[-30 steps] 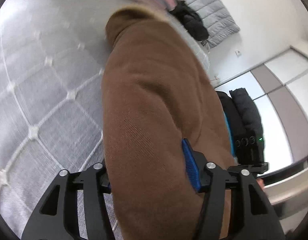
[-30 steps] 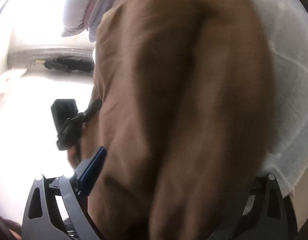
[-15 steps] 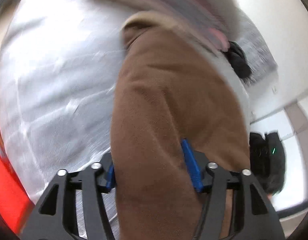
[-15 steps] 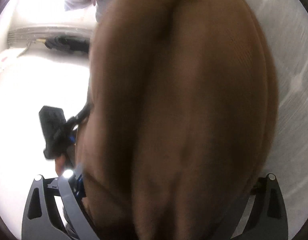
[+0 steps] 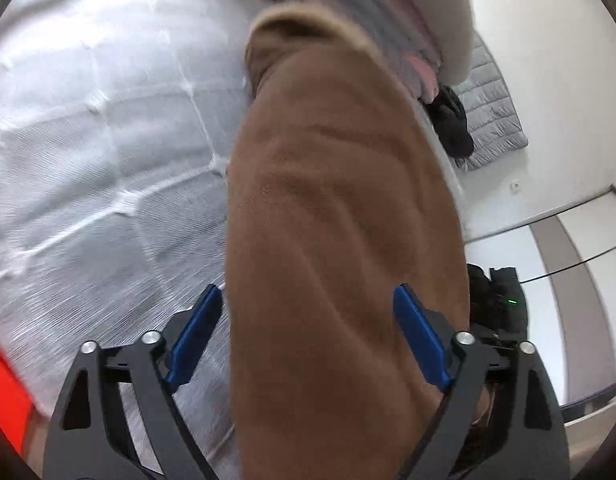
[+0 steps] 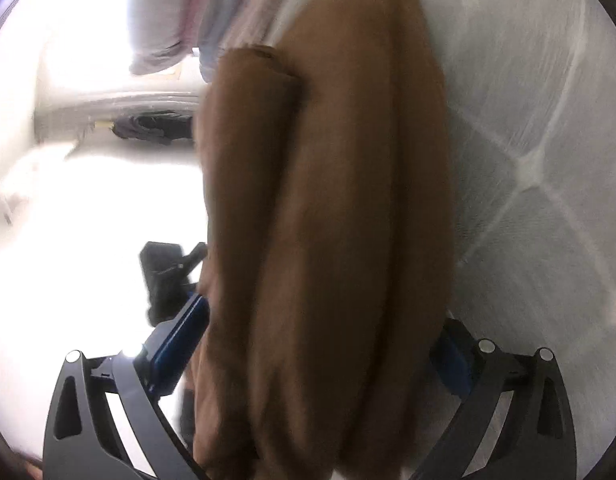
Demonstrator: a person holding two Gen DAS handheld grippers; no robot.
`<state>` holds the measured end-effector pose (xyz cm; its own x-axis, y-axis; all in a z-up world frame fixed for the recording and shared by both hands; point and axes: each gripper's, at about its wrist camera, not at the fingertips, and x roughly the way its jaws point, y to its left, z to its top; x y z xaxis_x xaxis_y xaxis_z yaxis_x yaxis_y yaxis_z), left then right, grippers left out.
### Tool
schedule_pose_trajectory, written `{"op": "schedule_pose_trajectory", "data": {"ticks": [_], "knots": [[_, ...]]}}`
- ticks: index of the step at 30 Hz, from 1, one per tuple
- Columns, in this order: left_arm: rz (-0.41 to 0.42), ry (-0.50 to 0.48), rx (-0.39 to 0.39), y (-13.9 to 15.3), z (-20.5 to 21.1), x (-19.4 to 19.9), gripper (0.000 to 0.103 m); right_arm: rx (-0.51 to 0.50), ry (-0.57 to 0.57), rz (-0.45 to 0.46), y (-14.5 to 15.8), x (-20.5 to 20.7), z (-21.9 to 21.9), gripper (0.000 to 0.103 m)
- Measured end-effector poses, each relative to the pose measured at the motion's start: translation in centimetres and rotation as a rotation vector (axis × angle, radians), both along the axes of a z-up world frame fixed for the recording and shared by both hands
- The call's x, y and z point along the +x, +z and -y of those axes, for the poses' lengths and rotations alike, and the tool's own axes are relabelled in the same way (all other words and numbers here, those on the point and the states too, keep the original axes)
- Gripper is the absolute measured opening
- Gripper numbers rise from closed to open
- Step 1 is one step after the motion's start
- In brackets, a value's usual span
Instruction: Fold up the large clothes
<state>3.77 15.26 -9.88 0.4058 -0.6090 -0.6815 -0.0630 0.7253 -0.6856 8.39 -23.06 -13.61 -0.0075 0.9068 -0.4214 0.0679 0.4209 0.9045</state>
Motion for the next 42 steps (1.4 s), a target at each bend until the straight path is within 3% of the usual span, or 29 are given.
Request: {"op": "schedule_pose_trajectory", "data": {"ticks": [2,3,5,6,7,8,10,14,18,20,22,24,27,29,30,34,36,39,42], "knots": [[-0.065,-0.006,-0.094,-2.1,0.2,1.5,0.087,0.03,-0.009,-0.024,-0.9,0.9,-0.9,0.098],[-0.061,-0.002,-0.101,-2.2,0.3,1.5,0.086,0.055,-0.008,0.002,-0.4,1.4,-1.2,0.098],[0.023,-0.024,-0.023,-0.5,1.2,1.0,0.064,0.081,0.046,0.075,0.6,1.8,-2.8,0.096],[0.044,-0.029,0.033,0.1,1.8,0.9,0.061,0.038,0.077,0.133,1.2,1.8,-4.0,0.095],[0.077,-0.036,0.095,0.9,2.6,0.7,0.056,0.005,0.088,0.169,2.0,2.0,-5.5,0.084],[0.098,-0.034,0.135,1.4,3.1,0.5,0.051,-0.04,0.09,0.201,2.5,2.0,-6.0,0.056],[0.136,-0.024,0.179,2.6,3.6,0.0,0.047,-0.056,0.074,0.24,3.3,2.2,-6.1,0.05],[0.284,-0.012,0.288,6.8,4.2,-0.9,0.044,-0.045,0.085,0.353,6.1,2.2,-7.6,0.043],[0.417,0.071,0.315,12.0,0.4,-0.9,0.044,0.024,0.11,0.445,9.7,6.3,-12.0,0.043],[0.432,0.106,0.311,13.2,-2.2,0.0,0.046,0.027,0.134,0.477,10.8,8.2,-14.7,0.043],[0.39,0.133,0.274,13.0,-5.7,1.3,0.049,0.014,0.17,0.478,11.0,10.9,-17.4,0.043],[0.309,0.162,0.224,10.5,-9.1,3.6,0.056,-0.047,0.21,0.43,8.8,13.7,-20.9,0.049],[0.064,0.25,0.199,2.8,-13.7,5.7,0.069,-0.19,0.244,0.286,2.2,16.5,-23.6,0.07],[0.055,0.272,0.031,1.4,-15.9,5.2,0.074,-0.077,0.213,0.235,0.7,17.2,-22.8,0.074],[0.065,0.283,0.033,2.1,-16.4,4.7,0.075,-0.066,0.205,0.24,0.8,17.2,-22.2,0.074],[0.142,0.389,0.316,6.3,-16.3,1.0,0.081,-0.1,0.167,0.252,1.3,15.0,-18.4,0.075],[0.165,0.437,0.502,8.1,-14.9,-1.0,0.083,-0.195,0.144,0.317,3.0,13.0,-17.3,0.075],[0.192,0.438,0.632,9.3,-13.5,-3.5,0.084,-0.33,0.057,0.505,7.8,10.7,-17.7,0.076],[0.215,0.409,0.7,9.9,-11.1,-5.8,0.084,-0.286,0.032,0.688,13.1,7.6,-18.7,0.077]]}}
